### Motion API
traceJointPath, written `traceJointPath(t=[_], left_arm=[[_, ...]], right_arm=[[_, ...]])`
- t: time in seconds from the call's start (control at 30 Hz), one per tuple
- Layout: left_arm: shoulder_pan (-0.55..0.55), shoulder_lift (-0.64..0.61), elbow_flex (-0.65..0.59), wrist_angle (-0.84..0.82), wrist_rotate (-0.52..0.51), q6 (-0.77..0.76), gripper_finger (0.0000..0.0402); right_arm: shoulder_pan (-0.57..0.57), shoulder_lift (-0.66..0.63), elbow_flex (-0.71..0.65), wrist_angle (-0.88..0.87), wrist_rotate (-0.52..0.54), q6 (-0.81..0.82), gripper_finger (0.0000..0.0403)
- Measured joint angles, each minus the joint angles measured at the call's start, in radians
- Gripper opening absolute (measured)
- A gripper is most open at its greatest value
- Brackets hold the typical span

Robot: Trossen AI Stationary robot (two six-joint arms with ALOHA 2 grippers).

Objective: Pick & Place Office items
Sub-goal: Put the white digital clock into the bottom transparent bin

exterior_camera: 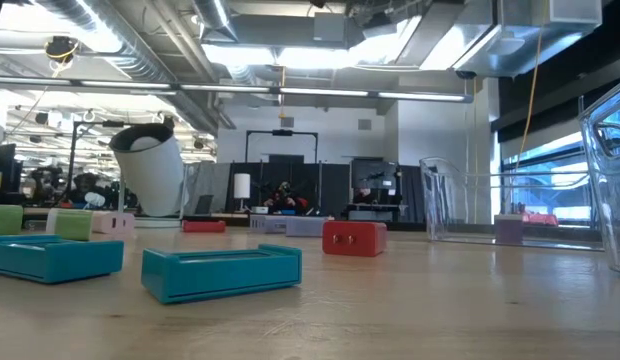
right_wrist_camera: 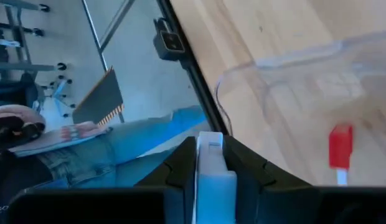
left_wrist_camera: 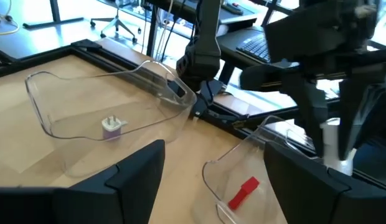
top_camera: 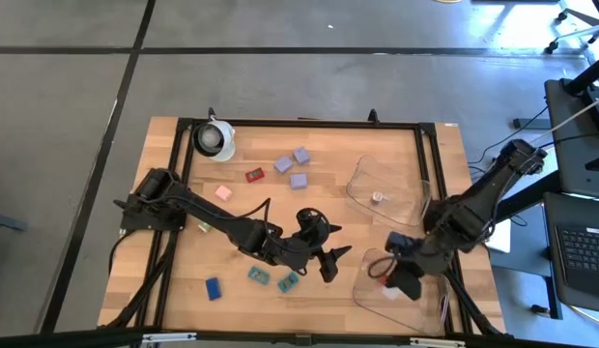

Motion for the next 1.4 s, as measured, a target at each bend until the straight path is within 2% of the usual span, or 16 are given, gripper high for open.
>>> traceJointPath(t=[0.2,0.37,0.5,0.87,1.4], left_arm=[[0.001,0.000,0.000,0.001,-0.001,-0.002,0.0271],[0.001,0.000,0.000,0.004,-0.001,-0.002,0.0271],[0.001,0.000,0.000,0.009,-0.002,-0.009,0.0271],[0.001,0.001,0.000,0.009,-0.001,-0.051,0.0271],[0.000,0.002,0.000,0.008,0.005,-0.051,0.0271]], right_arm=[[0.116,0.022,0.000,-0.117,0.088,0.139,0.0066],[0.157,0.097,0.000,-0.168,0.114,0.199,0.0070],[0.157,0.188,0.000,-0.187,0.112,0.198,0.0069],[0.156,0.401,0.000,-0.195,0.002,0.149,0.0069],[0.156,0.466,0.000,-0.195,0.039,0.116,0.0080]])
